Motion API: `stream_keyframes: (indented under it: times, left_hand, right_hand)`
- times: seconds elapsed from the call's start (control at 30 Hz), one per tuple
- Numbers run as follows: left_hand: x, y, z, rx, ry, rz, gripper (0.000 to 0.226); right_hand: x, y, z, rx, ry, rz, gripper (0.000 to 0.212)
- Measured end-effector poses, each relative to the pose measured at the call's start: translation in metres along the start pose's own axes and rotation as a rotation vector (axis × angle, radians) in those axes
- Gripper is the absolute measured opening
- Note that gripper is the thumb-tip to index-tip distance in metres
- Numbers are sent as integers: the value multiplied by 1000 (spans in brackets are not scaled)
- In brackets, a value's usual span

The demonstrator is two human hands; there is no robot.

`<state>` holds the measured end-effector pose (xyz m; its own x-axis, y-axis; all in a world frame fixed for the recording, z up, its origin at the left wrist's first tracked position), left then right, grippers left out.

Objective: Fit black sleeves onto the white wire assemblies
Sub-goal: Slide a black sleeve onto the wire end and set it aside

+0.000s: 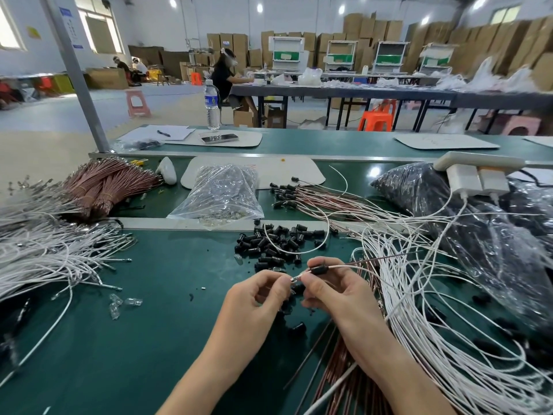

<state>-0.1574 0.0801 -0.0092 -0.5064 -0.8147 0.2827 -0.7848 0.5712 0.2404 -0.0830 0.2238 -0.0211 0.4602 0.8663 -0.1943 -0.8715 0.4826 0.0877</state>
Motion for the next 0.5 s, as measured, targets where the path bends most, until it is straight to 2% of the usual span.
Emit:
stream_keyframes:
  times: [0.2,0.5]
  left_hand:
    - [1,0,0,28,-51,-18,15]
    - [2,0,5,86,-74,-45,18]
  right_hand:
    - [-1,0,1,-11,-8,1,23]
    - [-6,-2,4,-14,-5,34,39]
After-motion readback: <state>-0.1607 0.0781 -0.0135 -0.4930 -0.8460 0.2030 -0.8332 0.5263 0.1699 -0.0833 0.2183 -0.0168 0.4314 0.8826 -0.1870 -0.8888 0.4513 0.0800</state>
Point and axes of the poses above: each hand's wrist, its own y-axis towards the middle knuckle, its own x-axis out of the back of the hand, z = x × y, the point moved 6 cm from there along y, towards the middle knuckle
